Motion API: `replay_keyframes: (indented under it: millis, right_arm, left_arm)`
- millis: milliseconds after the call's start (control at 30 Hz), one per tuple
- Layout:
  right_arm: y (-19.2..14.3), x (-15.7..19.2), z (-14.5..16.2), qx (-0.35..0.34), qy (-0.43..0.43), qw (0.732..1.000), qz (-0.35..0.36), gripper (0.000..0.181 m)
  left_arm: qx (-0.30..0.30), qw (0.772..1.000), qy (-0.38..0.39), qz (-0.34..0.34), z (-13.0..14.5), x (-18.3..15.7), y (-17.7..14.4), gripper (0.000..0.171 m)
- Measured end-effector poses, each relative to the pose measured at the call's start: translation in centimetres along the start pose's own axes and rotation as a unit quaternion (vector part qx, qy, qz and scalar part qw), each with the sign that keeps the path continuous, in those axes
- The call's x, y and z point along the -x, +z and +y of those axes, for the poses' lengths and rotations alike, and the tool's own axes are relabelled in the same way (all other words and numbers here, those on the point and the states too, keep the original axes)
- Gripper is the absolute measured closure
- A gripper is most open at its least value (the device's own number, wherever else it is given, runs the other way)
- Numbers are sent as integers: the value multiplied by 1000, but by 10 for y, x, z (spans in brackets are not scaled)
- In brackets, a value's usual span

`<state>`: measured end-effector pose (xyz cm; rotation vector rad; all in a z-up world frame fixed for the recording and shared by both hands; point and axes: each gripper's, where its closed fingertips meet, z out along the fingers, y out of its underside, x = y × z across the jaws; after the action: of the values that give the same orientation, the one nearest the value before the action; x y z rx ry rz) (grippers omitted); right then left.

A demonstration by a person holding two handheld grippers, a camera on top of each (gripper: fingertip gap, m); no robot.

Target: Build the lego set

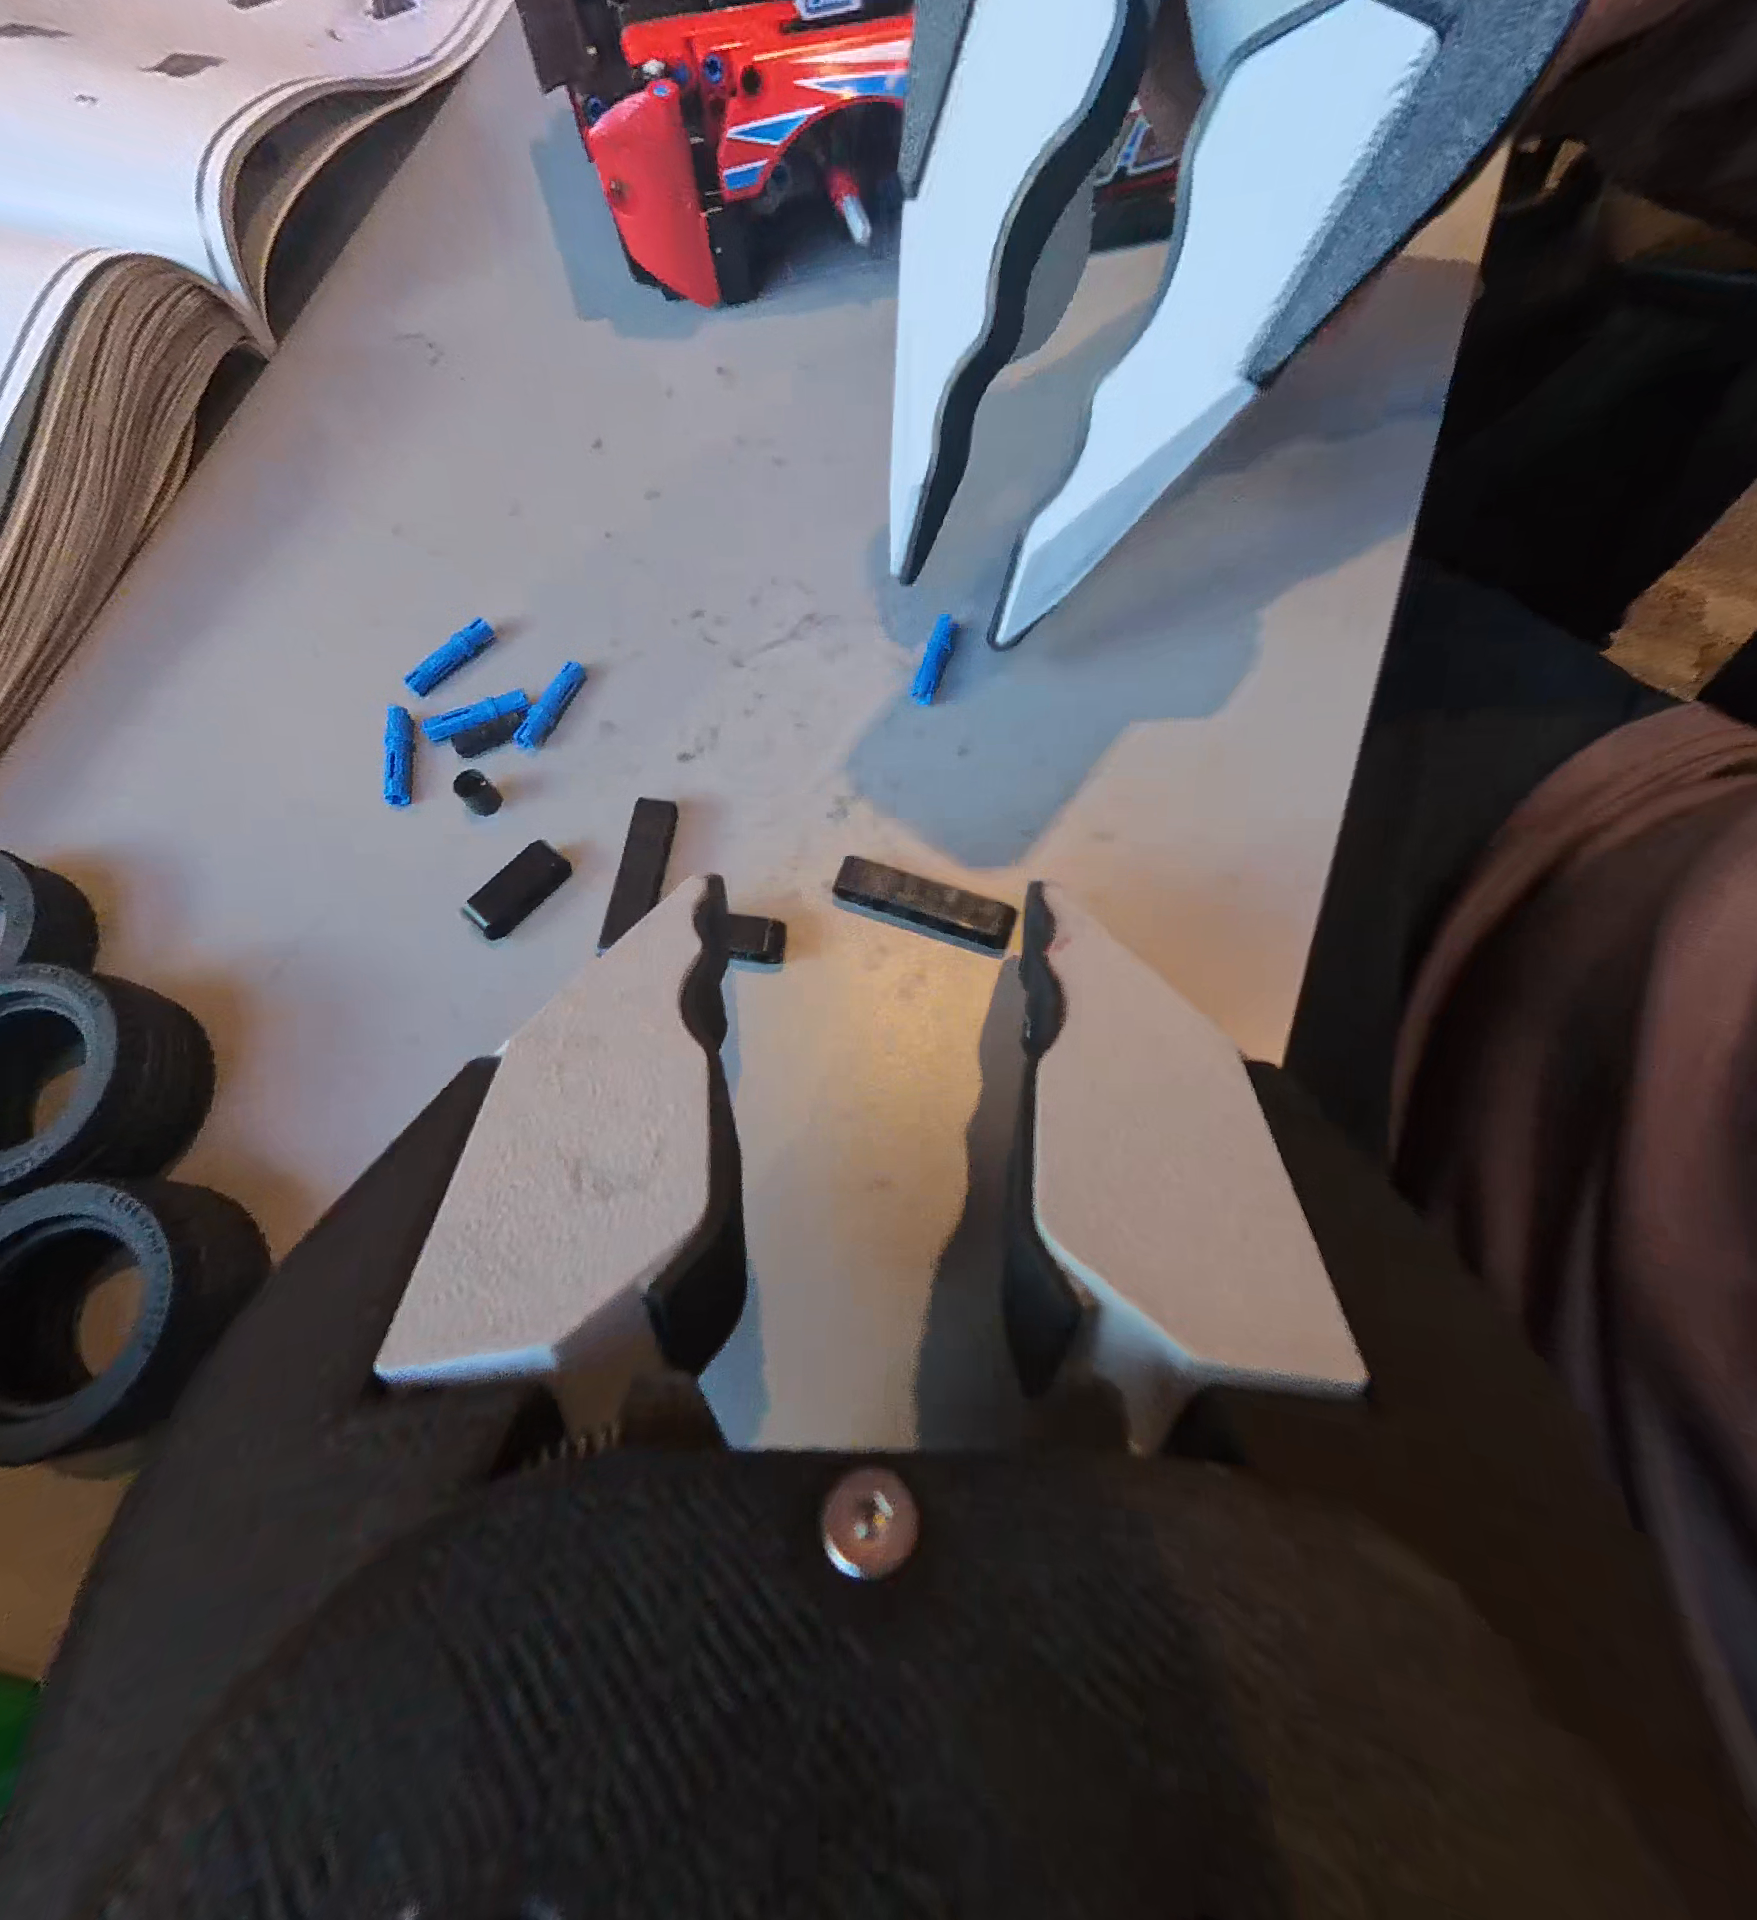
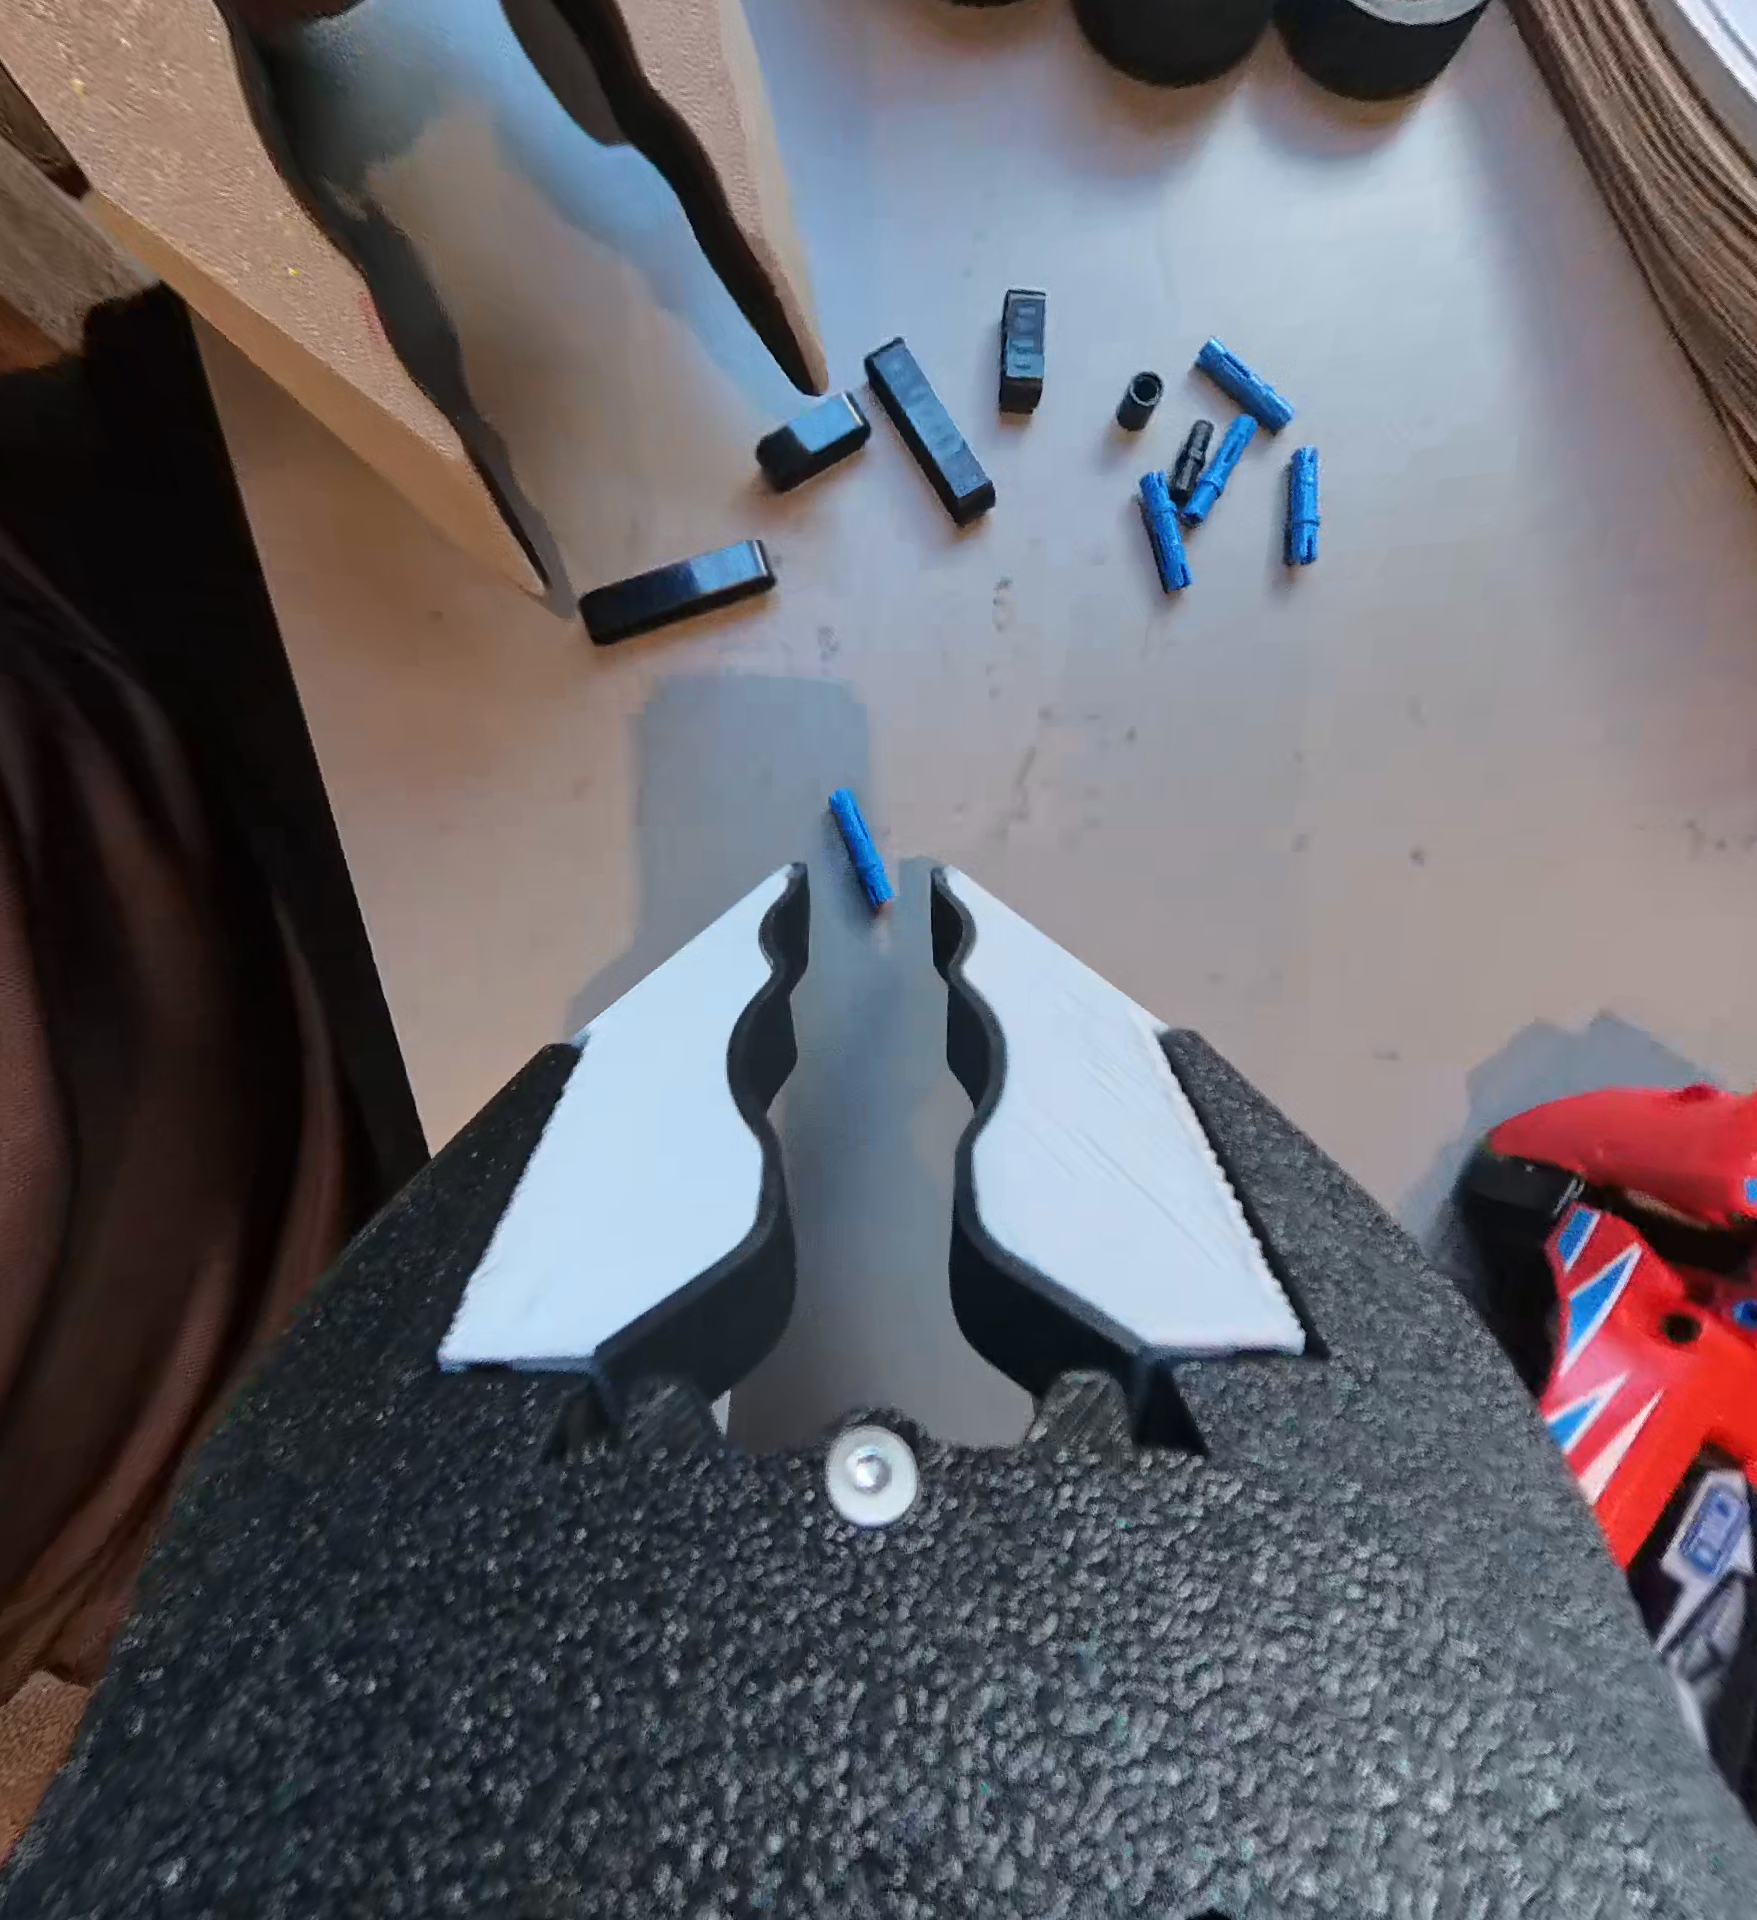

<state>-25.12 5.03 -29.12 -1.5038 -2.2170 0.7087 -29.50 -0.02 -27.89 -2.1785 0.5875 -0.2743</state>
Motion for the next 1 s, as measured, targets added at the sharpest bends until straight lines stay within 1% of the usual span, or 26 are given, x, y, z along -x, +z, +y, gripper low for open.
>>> replay_keyframes:
  millis: [133, 233, 333, 367, 433, 467, 567, 633, 767, 1000]
  right_arm:
    - [-1, 0, 7, -22, 0, 1000, 2, 158]
    - [5, -1, 8, -24, -25, 999, 5, 158]
    - [9, -4, 3, -34, -24, 999, -11, 161]
    - [10, -1, 3, -37, -23, 999, -26, 167]
    - [11, 0, 2, -48, -18, 998, -41, 169]
    - [10, -1, 2, -52, -15, 998, -44, 176]
    - [11, -3, 1, -64, -5, 997, -44, 178]
    - [11, -2, 0, -72, -5, 997, -39, 178]
    - [12, 0, -2, -80, -15, 996, -29, 178]
    - [10, 3, 2, -78, -11, 997, -20, 178]
  left_arm:
    - [18, 999, 19, 22, 5, -11, 4, 117]
    - [30, 999, 32, 31, 9, -14, 8, 116]
    - [48, 998, 37, 25, 14, -9, 14, 116]
    - [49, 998, 37, 30, 14, -8, 14, 116]
    - [50, 997, 39, 43, 14, -8, 15, 116]
    - [51, 997, 37, 53, 14, -8, 15, 118]
    - [50, 996, 42, 65, 13, -5, 16, 134]
    - [50, 995, 48, 73, 12, -5, 17, 134]
    - [49, 995, 52, 76, 9, -9, 21, 134]
    - [49, 996, 42, 58, 5, -14, 26, 134]
